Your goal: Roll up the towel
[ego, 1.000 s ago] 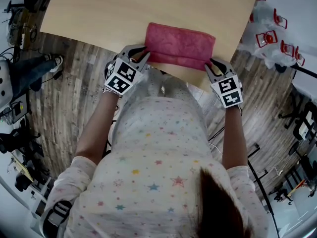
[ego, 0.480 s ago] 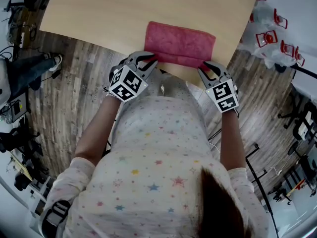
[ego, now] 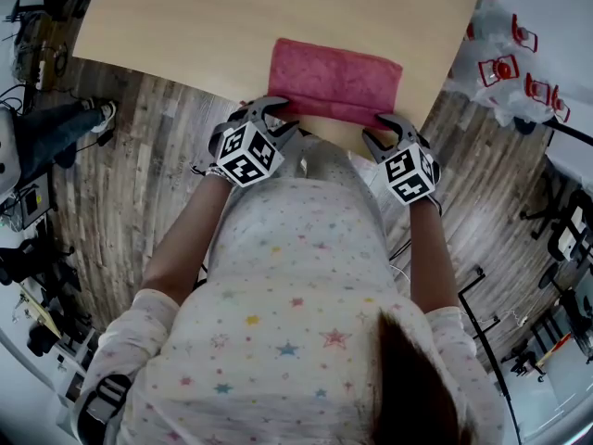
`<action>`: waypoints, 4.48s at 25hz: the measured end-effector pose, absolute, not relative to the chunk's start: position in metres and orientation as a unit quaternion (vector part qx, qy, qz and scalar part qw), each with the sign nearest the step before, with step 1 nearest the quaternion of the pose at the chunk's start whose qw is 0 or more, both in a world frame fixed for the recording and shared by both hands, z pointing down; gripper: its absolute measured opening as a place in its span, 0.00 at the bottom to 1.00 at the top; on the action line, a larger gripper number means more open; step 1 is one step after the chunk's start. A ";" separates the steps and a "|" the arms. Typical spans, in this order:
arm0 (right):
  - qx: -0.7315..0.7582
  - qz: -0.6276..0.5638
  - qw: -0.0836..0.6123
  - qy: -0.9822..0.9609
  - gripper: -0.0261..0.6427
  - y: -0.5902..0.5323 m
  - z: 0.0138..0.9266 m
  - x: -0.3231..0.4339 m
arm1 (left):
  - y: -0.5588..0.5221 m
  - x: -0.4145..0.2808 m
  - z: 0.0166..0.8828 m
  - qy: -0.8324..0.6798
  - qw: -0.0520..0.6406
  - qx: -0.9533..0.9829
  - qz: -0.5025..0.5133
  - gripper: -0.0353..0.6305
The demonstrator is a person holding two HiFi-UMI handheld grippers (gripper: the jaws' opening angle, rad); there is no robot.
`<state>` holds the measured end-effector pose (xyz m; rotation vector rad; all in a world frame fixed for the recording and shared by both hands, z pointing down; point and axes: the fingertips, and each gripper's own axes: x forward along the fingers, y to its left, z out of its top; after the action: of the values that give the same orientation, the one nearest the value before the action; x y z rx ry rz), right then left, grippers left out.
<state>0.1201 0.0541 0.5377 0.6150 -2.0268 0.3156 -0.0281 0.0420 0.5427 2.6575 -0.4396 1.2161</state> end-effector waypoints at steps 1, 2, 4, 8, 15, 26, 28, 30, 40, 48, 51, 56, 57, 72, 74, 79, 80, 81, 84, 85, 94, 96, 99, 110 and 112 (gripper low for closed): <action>0.253 0.127 0.481 -0.830 0.28 0.053 0.539 0.121 | 0.041 -0.028 0.544 -0.150 0.089 0.894 0.413 0.29; 0.254 0.125 0.482 -0.829 0.28 0.052 0.540 0.121 | 0.039 -0.028 0.545 -0.151 0.086 0.893 0.416 0.29; 0.254 0.120 0.486 -0.828 0.28 0.049 0.541 0.121 | 0.035 -0.028 0.546 -0.156 0.084 0.891 0.419 0.29; 0.258 0.114 0.489 -0.825 0.23 0.042 0.541 0.123 | 0.027 -0.030 0.547 -0.164 0.081 0.888 0.423 0.24; 0.246 0.126 0.483 -0.831 0.09 0.048 0.535 0.126 | 0.031 -0.040 0.544 -0.149 0.086 0.887 0.428 0.11; 0.205 0.167 0.476 -0.839 0.09 0.075 0.528 0.121 | 0.066 -0.046 0.538 -0.091 0.136 0.887 0.433 0.10; 0.210 0.180 0.466 -0.841 0.09 0.068 0.523 0.120 | 0.059 -0.046 0.535 -0.092 0.143 0.888 0.427 0.10; 0.216 0.184 0.460 -0.841 0.09 0.059 0.520 0.121 | 0.050 -0.045 0.532 -0.097 0.149 0.889 0.421 0.11; 0.280 0.178 0.464 -0.821 0.12 0.021 0.529 0.134 | 0.001 -0.045 0.535 -0.167 0.185 0.882 0.399 0.11; 0.289 0.169 0.480 -0.811 0.13 0.018 0.541 0.137 | -0.004 -0.043 0.547 -0.182 0.173 0.879 0.405 0.11; 0.290 0.168 0.480 -0.811 0.14 0.018 0.541 0.138 | -0.004 -0.045 0.546 -0.189 0.177 0.880 0.398 0.11; 0.311 0.169 0.462 -0.813 0.15 0.014 0.530 0.141 | -0.012 -0.054 0.532 -0.220 0.181 0.883 0.374 0.13; 0.316 0.169 0.456 -0.815 0.15 0.012 0.526 0.140 | -0.012 -0.057 0.530 -0.226 0.182 0.883 0.370 0.13; 0.300 0.159 0.432 -0.836 0.21 0.029 0.508 0.118 | 0.017 -0.032 0.506 -0.183 0.138 0.911 0.344 0.13; 0.288 0.148 0.447 -0.834 0.23 0.034 0.516 0.116 | 0.025 -0.025 0.510 -0.173 0.139 0.912 0.345 0.16; 0.266 0.135 0.478 -0.826 0.26 0.043 0.532 0.115 | 0.044 -0.021 0.533 -0.144 0.131 0.902 0.385 0.25; 0.264 0.135 0.481 -0.825 0.26 0.044 0.535 0.116 | 0.045 -0.021 0.537 -0.143 0.127 0.900 0.392 0.25; 0.263 0.134 0.485 -0.823 0.26 0.044 0.537 0.117 | 0.044 -0.022 0.540 -0.144 0.123 0.898 0.398 0.25; 0.262 0.131 0.492 -0.820 0.25 0.041 0.541 0.120 | 0.037 -0.021 0.544 -0.151 0.111 0.894 0.407 0.25; 0.262 0.130 0.493 -0.819 0.23 0.040 0.541 0.120 | 0.035 -0.021 0.544 -0.152 0.105 0.893 0.411 0.25; 0.227 0.144 0.492 -0.828 0.11 0.058 0.535 0.116 | 0.050 -0.030 0.544 -0.120 0.129 0.891 0.419 0.11; 0.212 0.153 0.491 -0.831 0.11 0.067 0.533 0.114 | 0.058 -0.032 0.543 -0.109 0.146 0.890 0.418 0.11; 0.203 0.165 0.485 -0.834 0.10 0.071 0.529 0.114 | 0.065 -0.033 0.539 -0.097 0.164 0.889 0.415 0.11; 0.265 0.169 0.457 -0.832 0.14 0.034 0.515 0.127 | 0.029 -0.028 0.527 -0.134 0.155 0.892 0.403 0.11; 0.278 0.169 0.457 -0.828 0.14 0.029 0.516 0.130 | 0.022 -0.028 0.528 -0.145 0.153 0.891 0.402 0.11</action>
<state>0.1303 0.0289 0.5162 0.6849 -2.0412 0.4160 -0.0283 0.0215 0.5283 2.5570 -0.4150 1.1521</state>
